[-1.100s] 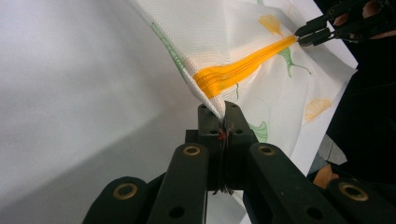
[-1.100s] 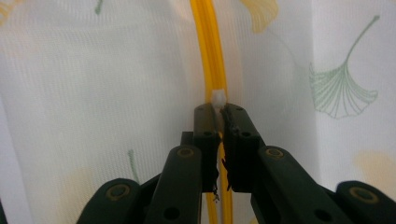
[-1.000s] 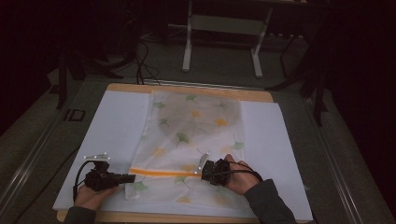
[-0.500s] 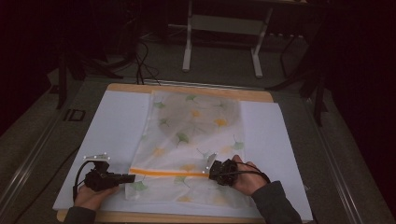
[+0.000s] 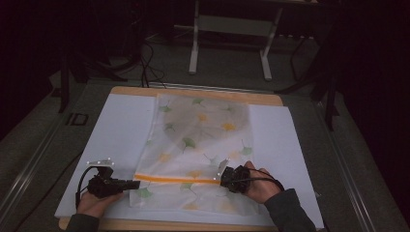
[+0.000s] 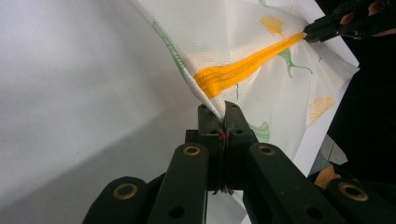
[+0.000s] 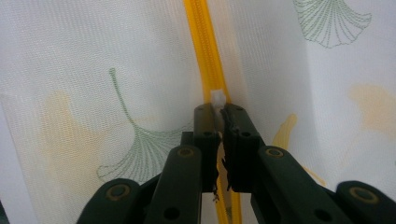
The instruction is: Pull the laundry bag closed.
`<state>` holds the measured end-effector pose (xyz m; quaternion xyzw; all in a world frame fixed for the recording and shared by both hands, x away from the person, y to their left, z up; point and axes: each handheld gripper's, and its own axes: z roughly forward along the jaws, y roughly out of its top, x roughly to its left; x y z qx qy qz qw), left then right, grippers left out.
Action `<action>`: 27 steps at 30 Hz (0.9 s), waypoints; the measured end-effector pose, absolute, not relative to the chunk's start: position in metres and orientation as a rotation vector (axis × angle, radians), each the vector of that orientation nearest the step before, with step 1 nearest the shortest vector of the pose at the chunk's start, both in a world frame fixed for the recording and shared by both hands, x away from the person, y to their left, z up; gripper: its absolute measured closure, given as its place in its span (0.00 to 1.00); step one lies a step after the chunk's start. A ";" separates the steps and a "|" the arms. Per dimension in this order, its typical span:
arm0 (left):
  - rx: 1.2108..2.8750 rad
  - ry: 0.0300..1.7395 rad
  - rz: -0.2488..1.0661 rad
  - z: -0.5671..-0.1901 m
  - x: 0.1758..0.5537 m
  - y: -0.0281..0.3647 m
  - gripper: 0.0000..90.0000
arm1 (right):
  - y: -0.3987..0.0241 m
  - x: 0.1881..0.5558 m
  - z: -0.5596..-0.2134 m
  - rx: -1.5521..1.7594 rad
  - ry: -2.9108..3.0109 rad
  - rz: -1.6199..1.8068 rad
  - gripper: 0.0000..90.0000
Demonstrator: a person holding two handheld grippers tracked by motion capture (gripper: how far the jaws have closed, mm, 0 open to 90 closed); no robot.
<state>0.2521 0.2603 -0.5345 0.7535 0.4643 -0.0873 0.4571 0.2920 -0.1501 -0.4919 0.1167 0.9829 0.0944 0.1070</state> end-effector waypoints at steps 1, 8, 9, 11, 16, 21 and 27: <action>1.857 1.144 -0.215 -0.534 0.252 0.260 0.99 | -0.150 0.292 -0.492 0.342 2.895 0.279 0.94; 1.859 1.140 -0.216 -0.534 0.252 0.260 0.99 | -0.153 0.292 -0.489 0.341 2.893 0.296 0.94; 1.859 1.142 -0.214 -0.534 0.252 0.260 0.99 | -0.153 0.292 -0.489 0.343 2.894 0.298 0.94; 1.856 1.145 -0.216 -0.534 0.252 0.260 0.99 | -0.154 0.292 -0.490 0.349 2.891 0.288 0.94; 1.856 1.144 -0.216 -0.534 0.252 0.260 0.99 | -0.160 0.292 -0.490 0.364 2.887 0.279 0.94; 1.857 1.145 -0.216 -0.534 0.252 0.260 0.99 | -0.169 0.292 -0.489 0.392 2.886 0.298 0.94; 1.856 1.144 -0.215 -0.534 0.252 0.261 0.99 | -0.177 0.292 -0.488 0.422 2.881 0.284 0.94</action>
